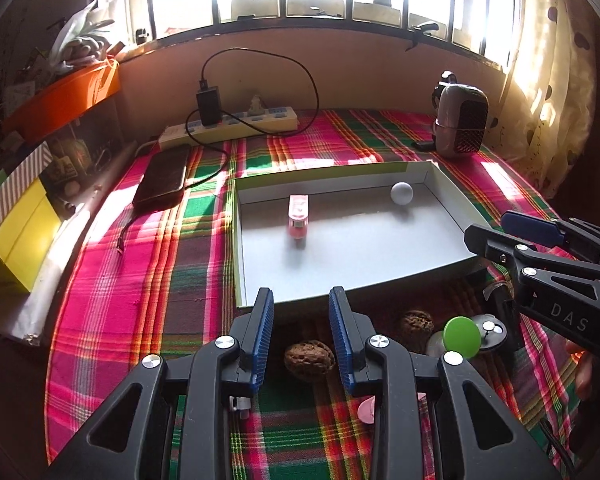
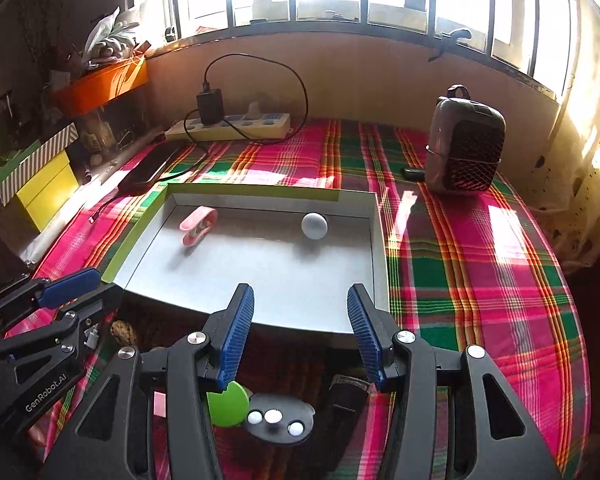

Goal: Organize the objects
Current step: 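Withdraw both open grippers from the box back toward the remaining items, then grasp the white USB cable with left gripper while right gripper grasps the black device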

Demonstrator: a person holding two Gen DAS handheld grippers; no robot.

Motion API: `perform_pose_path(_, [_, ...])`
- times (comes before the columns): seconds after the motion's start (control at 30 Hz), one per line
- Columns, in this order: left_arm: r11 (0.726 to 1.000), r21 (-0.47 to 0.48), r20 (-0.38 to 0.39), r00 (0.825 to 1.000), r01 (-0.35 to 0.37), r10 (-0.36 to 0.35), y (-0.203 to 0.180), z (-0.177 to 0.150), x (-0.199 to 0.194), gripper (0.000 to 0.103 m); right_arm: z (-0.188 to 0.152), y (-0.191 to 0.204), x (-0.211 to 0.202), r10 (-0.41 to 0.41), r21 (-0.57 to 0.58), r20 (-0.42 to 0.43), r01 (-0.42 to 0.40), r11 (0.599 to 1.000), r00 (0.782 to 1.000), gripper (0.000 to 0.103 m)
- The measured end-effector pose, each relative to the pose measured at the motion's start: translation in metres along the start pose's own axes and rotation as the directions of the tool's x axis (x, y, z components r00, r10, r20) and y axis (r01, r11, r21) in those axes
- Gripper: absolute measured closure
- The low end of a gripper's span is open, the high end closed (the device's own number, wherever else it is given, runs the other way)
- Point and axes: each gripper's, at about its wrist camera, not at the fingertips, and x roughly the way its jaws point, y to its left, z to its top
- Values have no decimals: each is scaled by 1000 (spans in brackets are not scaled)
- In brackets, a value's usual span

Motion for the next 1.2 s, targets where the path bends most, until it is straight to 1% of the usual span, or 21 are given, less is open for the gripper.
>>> perform_pose_path(0.07, [1000, 8, 12, 1000, -9, 9, 1, -7, -6, 76, -8, -2, -6, -3, 25, 9, 2, 1000, 1000, 53])
perform_pose_path(0.13, [1000, 2, 11, 1000, 3, -3, 4, -12, -11, 76, -15, -3, -11, -14, 41, 11, 13, 999, 1000, 53])
perform_pose_path(0.3, [1000, 2, 11, 1000, -7, 7, 11, -26, -19, 76, -29, -6, -26, -48, 77, 28, 46, 996, 998, 53])
perform_pose_path(0.37, [999, 27, 20, 999, -31, 31, 11, -30, -22, 76, -34, -6, -32, -61, 78, 36, 58, 995, 997, 53])
perform_pose_path(0.4, [999, 36, 26, 999, -30, 29, 12, -33, -24, 76, -37, -5, -35, -73, 77, 39, 70, 995, 997, 53])
perform_pose_path(0.53, [1000, 10, 9, 1000, 0, 0, 24, -41, -28, 76, -47, -9, -45, -92, 109, 46, 87, 990, 995, 53])
perform_pose_path(0.67, [1000, -3, 3, 1000, 9, -9, 34, -49, -28, 76, -61, -15, -47, -122, 133, 21, 118, 984, 992, 53])
perform_pose_path(0.77, [999, -32, -15, 1000, 24, -24, 40, -54, -25, 76, -69, -18, -46, -140, 145, 5, 137, 980, 990, 53])
perform_pose_path(0.93, [997, -61, -20, 999, 44, -45, 50, -64, -24, 76, -83, -22, -40, -138, 148, -31, 141, 979, 990, 53])
perform_pose_path(1.03, [997, -66, -36, 998, 43, -45, 55, -69, -20, 76, -88, -25, -37, -137, 157, -49, 143, 977, 989, 53])
perform_pose_path(1.13, [992, -100, -62, 995, 72, -78, 61, -71, -15, 76, -88, -29, -35, -126, 165, -49, 132, 977, 991, 53])
perform_pose_path(1.2, [989, -120, -65, 993, 91, -99, 63, -71, -14, 74, -86, -30, -34, -114, 164, -49, 121, 979, 992, 53])
